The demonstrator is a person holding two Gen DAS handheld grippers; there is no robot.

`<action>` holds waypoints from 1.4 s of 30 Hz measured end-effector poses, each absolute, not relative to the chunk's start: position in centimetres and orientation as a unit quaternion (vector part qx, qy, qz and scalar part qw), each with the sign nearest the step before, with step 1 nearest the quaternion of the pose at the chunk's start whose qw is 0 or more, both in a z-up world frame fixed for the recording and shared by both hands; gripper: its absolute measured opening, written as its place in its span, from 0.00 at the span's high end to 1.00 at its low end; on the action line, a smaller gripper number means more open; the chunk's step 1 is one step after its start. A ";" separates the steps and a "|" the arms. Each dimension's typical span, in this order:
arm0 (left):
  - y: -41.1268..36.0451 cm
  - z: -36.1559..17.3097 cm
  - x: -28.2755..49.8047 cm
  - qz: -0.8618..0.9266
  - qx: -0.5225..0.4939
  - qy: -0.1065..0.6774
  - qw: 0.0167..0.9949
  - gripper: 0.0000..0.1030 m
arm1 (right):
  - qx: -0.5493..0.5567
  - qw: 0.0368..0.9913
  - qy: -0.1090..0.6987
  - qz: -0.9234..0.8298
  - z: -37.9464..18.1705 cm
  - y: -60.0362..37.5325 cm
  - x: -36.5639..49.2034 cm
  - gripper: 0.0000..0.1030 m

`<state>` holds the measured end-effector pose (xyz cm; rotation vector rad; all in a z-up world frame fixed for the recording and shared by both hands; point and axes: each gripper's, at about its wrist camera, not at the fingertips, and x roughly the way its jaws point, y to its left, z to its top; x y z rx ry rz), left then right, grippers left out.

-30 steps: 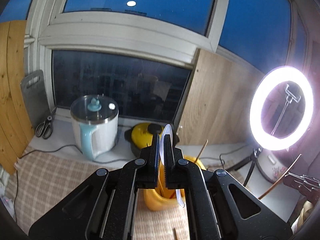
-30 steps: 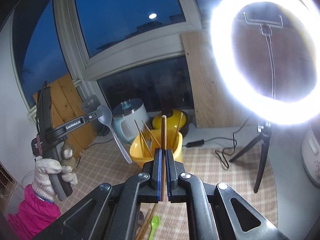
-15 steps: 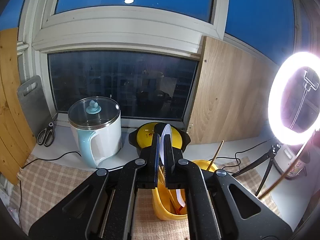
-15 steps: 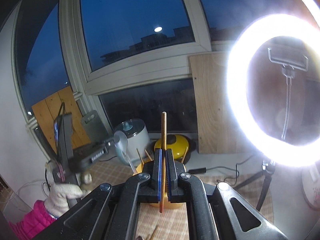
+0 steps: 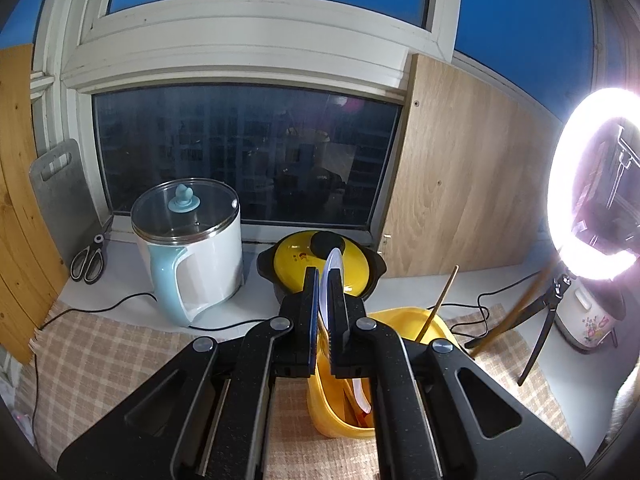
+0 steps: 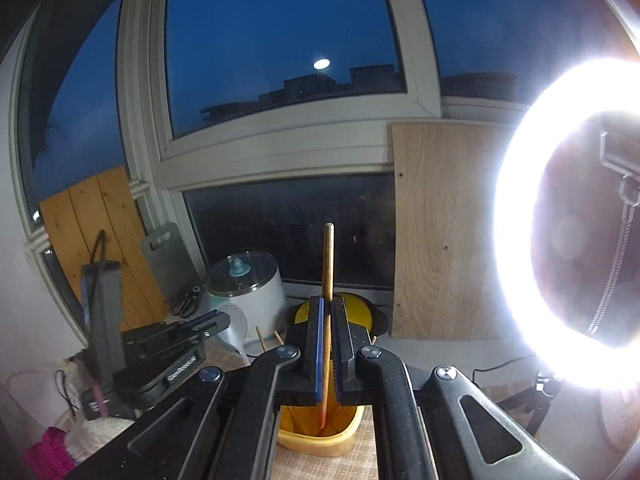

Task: Organize utensils
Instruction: 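Release the spoon into the bin with the left tool while the right drops its chopstick, then move both tools back down to the metal spoon and green spoon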

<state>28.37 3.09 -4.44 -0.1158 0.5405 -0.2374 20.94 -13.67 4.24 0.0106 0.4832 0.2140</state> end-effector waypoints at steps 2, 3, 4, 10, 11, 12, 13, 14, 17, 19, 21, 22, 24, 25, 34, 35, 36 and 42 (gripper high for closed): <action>3.1 -4.5 28.3 -0.117 -0.058 0.266 0.955 0.99 | 0.008 0.962 0.250 0.109 3.2 -13.8 21.5 0.99; 3.2 -4.6 28.3 -0.117 -0.059 0.266 0.955 0.99 | 0.009 0.960 0.258 0.110 2.6 -13.8 21.8 0.99; 3.3 -4.6 28.2 -0.117 -0.061 0.266 0.955 0.99 | 0.009 0.958 0.263 0.110 2.1 -13.7 22.0 0.99; 3.4 -4.9 28.0 -0.119 -0.066 0.269 0.954 0.99 | 0.008 0.953 0.281 0.113 0.1 -13.8 21.8 0.99; 3.4 -5.0 27.9 -0.119 -0.066 0.269 0.953 0.99 | 0.008 0.953 0.282 0.113 0.0 -13.8 21.7 0.99; 3.4 -5.1 27.9 -0.120 -0.066 0.270 0.953 0.99 | 0.008 0.952 0.285 0.113 -0.3 -13.8 21.6 0.99; 3.3 -5.2 27.8 -0.121 -0.067 0.272 0.952 0.99 | 0.008 0.951 0.288 0.114 -0.5 -13.9 21.6 0.99; 3.3 -5.4 27.8 -0.121 -0.067 0.273 0.952 0.99 | 0.010 0.950 0.291 0.114 -0.7 -13.9 21.5 0.99; 3.2 -5.8 27.7 -0.123 -0.068 0.279 0.950 0.99 | 0.011 0.947 0.300 0.116 -1.4 -14.0 21.3 0.99; 3.1 -6.1 27.6 -0.123 -0.069 0.284 0.949 0.99 | 0.009 0.946 0.303 0.116 -1.8 -14.0 21.2 0.99; 3.1 -6.4 27.5 -0.123 -0.070 0.287 0.947 0.99 | 0.006 0.945 0.306 0.116 -2.1 -14.0 21.1 0.99; 3.1 -6.5 27.5 -0.124 -0.071 0.289 0.947 0.99 | 0.005 0.945 0.308 0.115 -2.2 -14.0 21.1 0.99; 3.0 -6.6 27.4 -0.125 -0.071 0.292 0.946 0.99 | 0.004 0.944 0.310 0.115 -2.5 -14.1 21.1 0.99; 3.0 -6.6 27.3 -0.125 -0.072 0.293 0.945 0.99 | 0.004 0.943 0.312 0.116 -2.6 -14.1 21.1 0.99; 3.2 -6.4 26.7 -0.126 -0.070 0.292 0.945 0.95 | 0.008 0.940 0.318 0.126 -2.8 -14.3 20.8 0.80; 3.2 -6.3 26.6 -0.127 -0.070 0.291 0.946 0.90 | 0.008 0.940 0.316 0.126 -2.7 -14.3 20.6 0.77; 3.3 -6.2 26.4 -0.125 -0.069 0.289 0.947 0.78 | 0.009 0.941 0.314 0.126 -2.6 -14.3 20.4 0.74; 3.7 -5.6 25.6 -0.121 -0.075 0.280 0.949 0.67 | 0.016 0.941 0.312 0.126 -2.5 -14.7 19.3 0.64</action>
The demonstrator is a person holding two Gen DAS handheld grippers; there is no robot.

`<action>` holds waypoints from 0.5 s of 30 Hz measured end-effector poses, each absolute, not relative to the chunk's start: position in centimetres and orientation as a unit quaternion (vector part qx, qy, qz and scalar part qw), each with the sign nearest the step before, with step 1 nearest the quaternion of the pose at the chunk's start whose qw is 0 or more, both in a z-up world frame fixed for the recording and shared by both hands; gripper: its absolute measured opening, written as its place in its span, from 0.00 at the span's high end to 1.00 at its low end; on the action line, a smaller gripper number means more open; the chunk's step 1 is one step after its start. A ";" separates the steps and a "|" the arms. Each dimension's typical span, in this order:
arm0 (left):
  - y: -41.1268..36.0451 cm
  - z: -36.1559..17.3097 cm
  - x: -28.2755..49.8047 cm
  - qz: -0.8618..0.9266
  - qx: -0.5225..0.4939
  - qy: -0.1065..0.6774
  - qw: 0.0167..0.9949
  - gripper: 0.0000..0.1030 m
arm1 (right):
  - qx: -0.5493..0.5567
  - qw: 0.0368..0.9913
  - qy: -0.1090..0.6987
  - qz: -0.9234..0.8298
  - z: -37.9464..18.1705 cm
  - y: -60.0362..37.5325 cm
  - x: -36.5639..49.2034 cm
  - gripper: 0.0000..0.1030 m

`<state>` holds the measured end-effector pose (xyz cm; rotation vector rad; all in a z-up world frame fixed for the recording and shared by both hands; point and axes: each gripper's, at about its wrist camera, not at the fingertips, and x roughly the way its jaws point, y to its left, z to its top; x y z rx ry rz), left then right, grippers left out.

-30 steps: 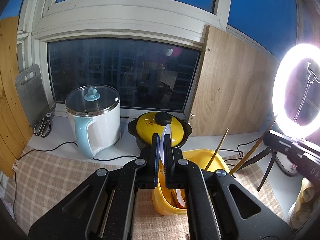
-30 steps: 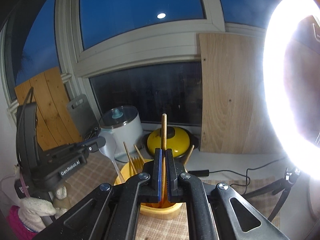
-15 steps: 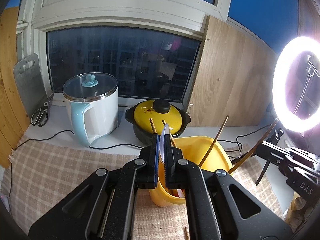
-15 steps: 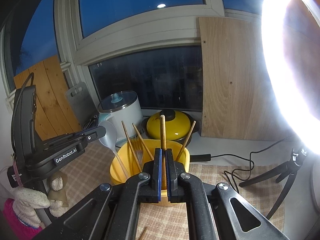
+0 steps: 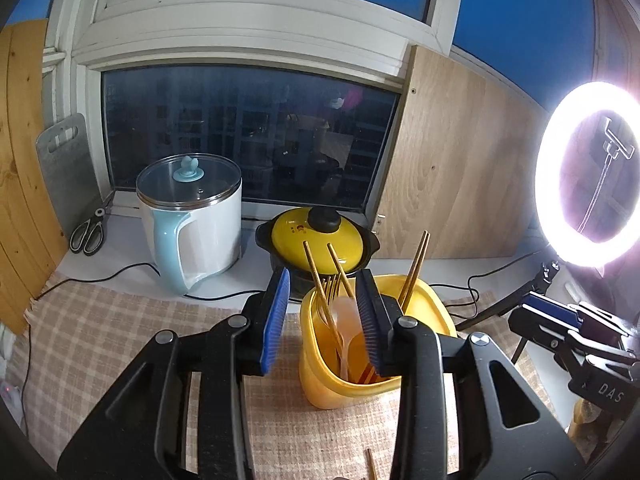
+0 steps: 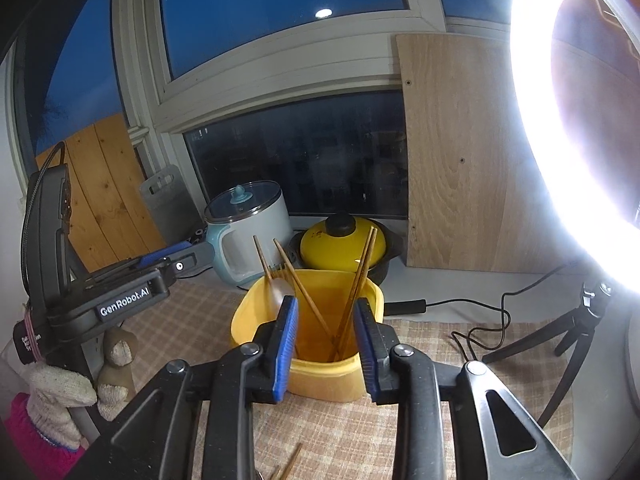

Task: Organize utensils
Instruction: 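Move both tools back down to the metal spoon and green spoon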

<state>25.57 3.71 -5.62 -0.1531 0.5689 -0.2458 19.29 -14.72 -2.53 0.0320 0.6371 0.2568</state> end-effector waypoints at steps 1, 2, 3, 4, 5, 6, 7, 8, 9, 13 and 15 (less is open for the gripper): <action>3.8 -5.5 25.4 -0.121 -0.075 0.279 0.950 0.67 | 0.017 0.942 0.311 0.126 -2.5 -14.8 19.1 0.57; 3.8 -5.5 25.2 -0.120 -0.074 0.277 0.950 0.67 | 0.018 0.943 0.309 0.126 -2.5 -14.9 18.7 0.54; 3.8 -5.4 25.0 -0.119 -0.073 0.276 0.951 0.67 | 0.019 0.943 0.308 0.125 -2.4 -15.0 18.6 0.51; 3.9 -5.3 24.9 -0.118 -0.073 0.276 0.951 0.67 | 0.020 0.943 0.307 0.124 -2.4 -15.1 18.4 0.51; 3.9 -5.3 24.7 -0.118 -0.073 0.275 0.951 0.67 | 0.022 0.944 0.306 0.123 -2.4 -15.3 18.1 0.50; 3.9 -5.2 24.5 -0.118 -0.073 0.275 0.951 0.67 | 0.025 0.944 0.306 0.123 -2.4 -15.4 17.9 0.47; 3.9 -5.1 24.3 -0.120 -0.073 0.274 0.951 0.67 | 0.027 0.944 0.305 0.123 -2.4 -15.5 17.7 0.42; 3.9 -5.1 24.1 -0.121 -0.071 0.274 0.951 0.67 | 0.029 0.945 0.303 0.123 -2.4 -15.7 17.5 0.39; 3.8 -5.0 23.9 -0.120 -0.069 0.274 0.952 0.67 | 0.032 0.945 0.301 0.123 -2.4 -15.9 17.2 0.35; 3.7 -4.8 23.0 -0.119 -0.062 0.273 0.953 0.67 | 0.040 0.946 0.297 0.122 -2.4 -16.7 16.3 0.29; 3.8 -4.8 22.6 -0.119 -0.061 0.274 0.952 0.67 | 0.047 0.946 0.296 0.122 -2.4 -17.2 15.9 0.25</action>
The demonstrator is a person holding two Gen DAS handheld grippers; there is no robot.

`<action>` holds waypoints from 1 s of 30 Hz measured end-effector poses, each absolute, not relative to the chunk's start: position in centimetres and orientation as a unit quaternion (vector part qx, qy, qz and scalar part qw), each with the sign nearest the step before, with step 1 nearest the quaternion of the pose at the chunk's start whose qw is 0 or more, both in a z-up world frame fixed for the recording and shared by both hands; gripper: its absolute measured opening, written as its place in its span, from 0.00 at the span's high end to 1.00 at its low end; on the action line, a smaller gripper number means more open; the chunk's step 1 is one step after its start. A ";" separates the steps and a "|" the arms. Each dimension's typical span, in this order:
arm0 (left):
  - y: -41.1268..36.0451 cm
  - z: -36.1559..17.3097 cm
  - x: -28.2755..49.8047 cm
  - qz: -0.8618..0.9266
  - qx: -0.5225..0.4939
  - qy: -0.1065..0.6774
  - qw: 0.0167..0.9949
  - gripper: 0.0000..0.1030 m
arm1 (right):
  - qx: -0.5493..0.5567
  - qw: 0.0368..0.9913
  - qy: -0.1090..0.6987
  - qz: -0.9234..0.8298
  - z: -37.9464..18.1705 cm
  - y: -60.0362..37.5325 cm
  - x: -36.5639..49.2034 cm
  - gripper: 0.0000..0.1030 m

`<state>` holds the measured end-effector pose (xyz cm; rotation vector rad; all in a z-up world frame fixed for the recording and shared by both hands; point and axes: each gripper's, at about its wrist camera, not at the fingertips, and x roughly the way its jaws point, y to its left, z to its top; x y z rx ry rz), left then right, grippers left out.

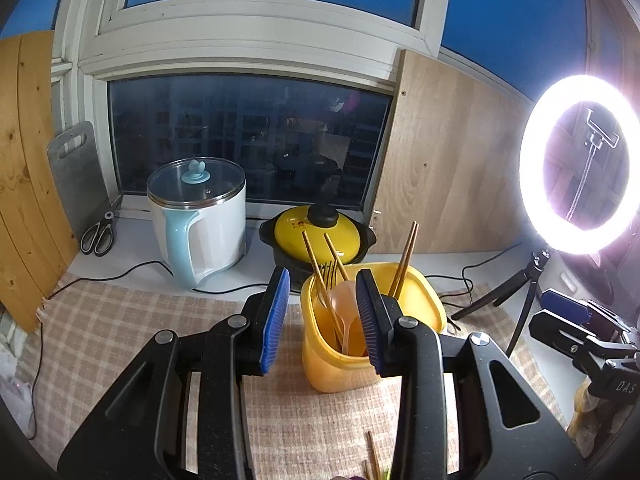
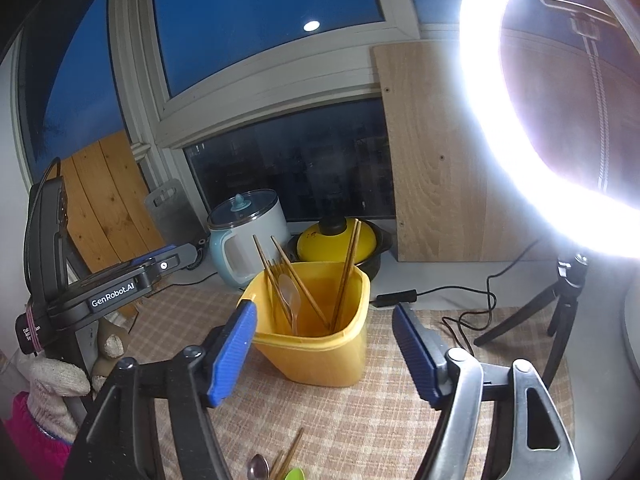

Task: Organize utensils
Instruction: 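Move both tools back down to the metal spoon and green spoon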

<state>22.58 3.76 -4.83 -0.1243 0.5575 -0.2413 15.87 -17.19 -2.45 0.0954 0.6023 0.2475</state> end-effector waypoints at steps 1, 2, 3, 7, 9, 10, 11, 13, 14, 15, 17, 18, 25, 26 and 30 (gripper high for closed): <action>3.8 -4.8 22.3 -0.118 -0.061 0.274 0.952 0.67 | 0.049 0.947 0.295 0.121 -2.5 -17.4 15.6 0.23; 3.8 -4.8 22.0 -0.118 -0.060 0.274 0.953 0.67 | 0.051 0.947 0.295 0.120 -2.5 -17.6 15.4 0.22; 3.8 -4.9 21.8 -0.117 -0.059 0.274 0.953 0.67 | 0.050 0.947 0.293 0.119 -2.6 -17.8 15.2 0.20; 3.7 -5.1 20.8 -0.116 -0.046 0.279 0.952 0.67 | 0.048 0.948 0.291 0.117 -2.9 -18.4 14.2 0.13; 3.7 -5.2 20.2 -0.114 -0.041 0.280 0.952 0.67 | 0.048 0.947 0.294 0.120 -3.2 -18.7 13.7 0.08; 3.6 -5.3 20.0 -0.114 -0.040 0.282 0.952 0.67 | 0.050 0.947 0.294 0.121 -3.3 -18.9 13.4 0.02; 3.6 -5.4 19.8 -0.114 -0.038 0.284 0.951 0.66 | 0.052 0.947 0.293 0.121 -3.4 -19.1 13.1 0.01; 3.6 -5.6 19.2 -0.115 -0.036 0.288 0.950 0.49 | 0.052 0.950 0.286 0.116 -3.6 -19.3 12.4 0.00; 3.7 -5.7 18.8 -0.115 -0.034 0.289 0.950 0.47 | 0.050 0.950 0.286 0.115 -3.7 -19.4 12.1 0.00; 3.7 -5.9 18.5 -0.115 -0.033 0.290 0.949 0.45 | 0.046 0.949 0.290 0.115 -3.8 -19.5 11.9 0.00; 3.8 -6.3 18.0 -0.117 -0.029 0.299 0.947 0.45 | 0.043 0.947 0.296 0.115 -4.1 -19.6 11.5 0.00; 4.0 -6.6 17.7 -0.119 -0.028 0.304 0.945 0.45 | 0.042 0.946 0.301 0.113 -4.4 -19.8 11.3 0.00; 4.6 -9.7 16.5 -0.134 -0.041 0.352 0.925 0.45 | 0.054 0.930 0.340 0.129 -6.7 -20.8 10.7 0.00; 4.6 -10.3 16.4 -0.138 -0.045 0.361 0.921 0.45 | 0.059 0.926 0.347 0.134 -7.1 -20.9 10.6 0.00; 4.5 -12.9 15.9 -0.154 -0.059 0.399 0.902 0.45 | 0.073 0.905 0.390 0.155 -9.3 -21.0 10.9 0.02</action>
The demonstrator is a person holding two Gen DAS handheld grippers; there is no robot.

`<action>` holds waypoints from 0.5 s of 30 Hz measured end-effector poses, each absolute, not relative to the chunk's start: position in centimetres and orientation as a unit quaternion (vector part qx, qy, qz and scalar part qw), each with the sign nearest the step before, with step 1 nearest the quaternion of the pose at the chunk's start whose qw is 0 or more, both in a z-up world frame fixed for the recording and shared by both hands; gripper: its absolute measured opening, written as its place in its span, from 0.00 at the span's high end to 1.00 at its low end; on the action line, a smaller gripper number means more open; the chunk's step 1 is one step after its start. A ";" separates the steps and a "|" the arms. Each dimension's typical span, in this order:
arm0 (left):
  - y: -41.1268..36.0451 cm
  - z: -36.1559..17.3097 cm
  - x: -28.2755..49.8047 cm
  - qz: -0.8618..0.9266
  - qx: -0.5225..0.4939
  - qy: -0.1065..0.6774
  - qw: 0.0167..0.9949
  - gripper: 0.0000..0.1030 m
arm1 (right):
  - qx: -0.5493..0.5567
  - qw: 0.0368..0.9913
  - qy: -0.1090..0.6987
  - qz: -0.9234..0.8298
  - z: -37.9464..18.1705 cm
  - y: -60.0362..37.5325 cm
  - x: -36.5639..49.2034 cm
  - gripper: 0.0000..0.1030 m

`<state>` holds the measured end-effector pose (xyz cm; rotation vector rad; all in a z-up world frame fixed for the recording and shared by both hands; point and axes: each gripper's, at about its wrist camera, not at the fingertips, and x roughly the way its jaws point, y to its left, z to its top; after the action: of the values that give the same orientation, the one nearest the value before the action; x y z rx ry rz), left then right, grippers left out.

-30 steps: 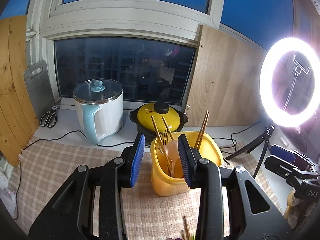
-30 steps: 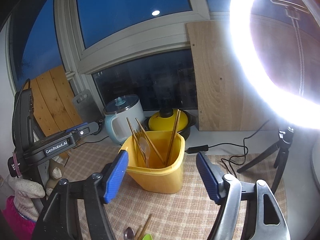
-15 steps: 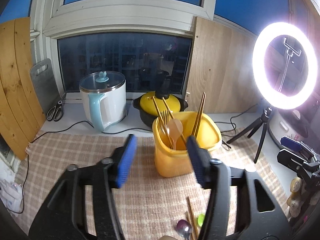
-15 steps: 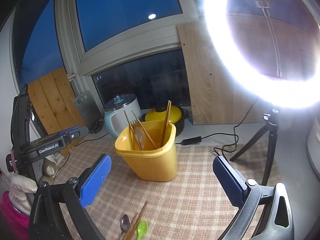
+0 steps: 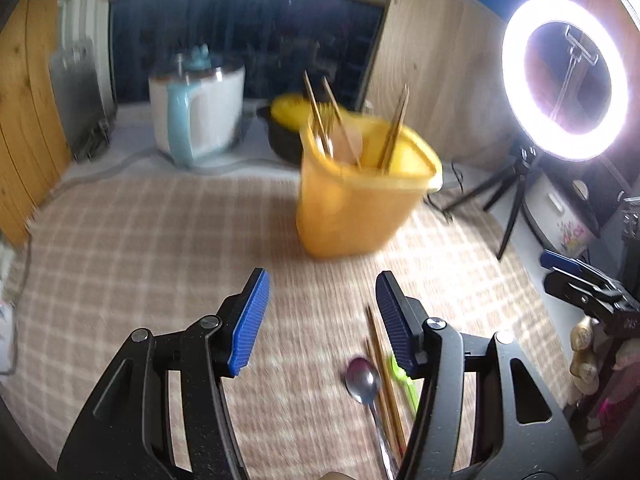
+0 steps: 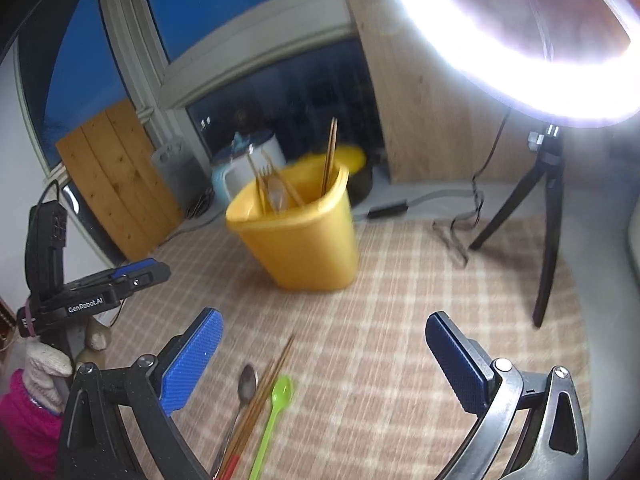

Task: Organize utensils
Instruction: 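Move both tools back down to the metal spoon and green spoon, then close the left tool on the metal spoon while the right grasps the green plastic spoon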

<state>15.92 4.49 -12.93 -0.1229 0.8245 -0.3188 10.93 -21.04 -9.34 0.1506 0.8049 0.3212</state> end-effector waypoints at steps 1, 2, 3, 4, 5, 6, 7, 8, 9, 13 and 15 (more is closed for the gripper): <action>4.3 -13.7 15.7 -0.158 -0.059 0.409 0.897 0.45 | 0.076 0.900 0.399 0.160 -9.8 -21.0 11.1 0.05; 4.2 -14.3 15.5 -0.162 -0.059 0.417 0.892 0.45 | 0.079 0.893 0.410 0.167 -10.4 -21.0 11.2 0.07; 4.0 -15.1 15.3 -0.169 -0.061 0.428 0.886 0.45 | 0.082 0.885 0.423 0.175 -11.0 -20.9 11.3 0.11; 3.9 -15.7 15.2 -0.174 -0.062 0.436 0.881 0.45 | 0.085 0.877 0.435 0.183 -11.7 -20.8 11.4 0.16; 3.8 -16.4 15.0 -0.178 -0.064 0.446 0.875 0.45 | 0.087 0.867 0.450 0.194 -12.4 -20.6 11.6 0.18; 3.6 -17.0 14.9 -0.180 -0.066 0.455 0.870 0.45 | 0.089 0.860 0.460 0.202 -13.0 -20.4 11.7 0.21; 3.5 -17.7 14.7 -0.182 -0.068 0.464 0.864 0.45 | 0.091 0.852 0.471 0.210 -13.6 -20.2 11.9 0.24; 3.4 -18.3 14.6 -0.184 -0.069 0.471 0.860 0.45 | 0.092 0.846 0.479 0.215 -14.1 -20.0 11.9 0.26; 3.2 -18.8 14.5 -0.186 -0.071 0.477 0.856 0.45 | 0.092 0.838 0.489 0.222 -14.7 -19.8 12.1 0.29; 2.4 -20.5 14.3 -0.192 -0.064 0.497 0.844 0.45 | 0.083 0.813 0.522 0.243 -16.9 -18.5 12.8 0.45; 2.0 -21.0 14.3 -0.198 -0.057 0.502 0.840 0.45 | 0.075 0.804 0.536 0.246 -18.0 -17.9 13.3 0.53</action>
<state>14.27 1.96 -20.97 -0.1202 1.0603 -0.4181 13.26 -17.87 -17.99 0.1615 1.1490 0.5263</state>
